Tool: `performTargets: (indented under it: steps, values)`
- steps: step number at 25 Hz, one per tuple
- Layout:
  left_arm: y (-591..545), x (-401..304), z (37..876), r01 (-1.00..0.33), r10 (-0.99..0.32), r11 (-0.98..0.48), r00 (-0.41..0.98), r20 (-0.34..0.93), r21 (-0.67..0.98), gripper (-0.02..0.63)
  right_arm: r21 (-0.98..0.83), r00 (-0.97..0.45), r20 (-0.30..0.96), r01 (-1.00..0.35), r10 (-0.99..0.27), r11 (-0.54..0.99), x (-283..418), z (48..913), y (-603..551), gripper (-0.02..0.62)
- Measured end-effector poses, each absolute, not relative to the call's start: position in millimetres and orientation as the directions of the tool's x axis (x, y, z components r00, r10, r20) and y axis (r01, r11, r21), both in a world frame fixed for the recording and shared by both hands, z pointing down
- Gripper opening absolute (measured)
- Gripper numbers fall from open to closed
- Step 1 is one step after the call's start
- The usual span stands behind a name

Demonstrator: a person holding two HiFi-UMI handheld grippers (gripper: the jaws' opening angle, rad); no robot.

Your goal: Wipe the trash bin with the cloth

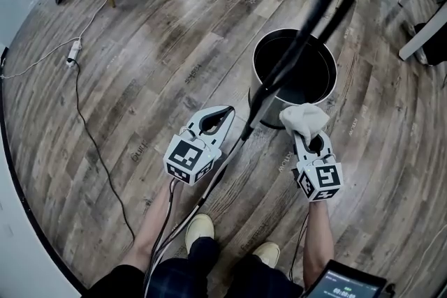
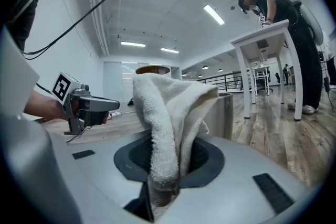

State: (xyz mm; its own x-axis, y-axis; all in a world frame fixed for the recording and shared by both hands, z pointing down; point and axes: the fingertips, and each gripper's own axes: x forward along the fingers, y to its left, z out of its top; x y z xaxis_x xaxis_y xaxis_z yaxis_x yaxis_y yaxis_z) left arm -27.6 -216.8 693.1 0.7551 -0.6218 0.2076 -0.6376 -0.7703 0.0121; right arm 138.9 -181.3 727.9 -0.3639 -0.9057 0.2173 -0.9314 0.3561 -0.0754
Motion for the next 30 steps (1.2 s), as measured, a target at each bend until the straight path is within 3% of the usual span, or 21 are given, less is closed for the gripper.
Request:
performTargets:
  steps: [15, 30]
  values:
    - [-208.3, -32.7, 689.9, -0.646, -0.629, -0.764, 0.749, 0.208, 0.014, -0.003, -0.055, -0.216, 0.229, -0.976, -0.949, 0.208, 226.1, 729.9, -186.6, 0.091]
    - [-205.6, -31.4, 690.4, -0.652, -0.634, -0.758, 0.745, 0.208, 0.023, -0.003, -0.056, -0.299, 0.205, -0.954, -0.932, 0.293, 188.3, 722.4, -161.7, 0.091]
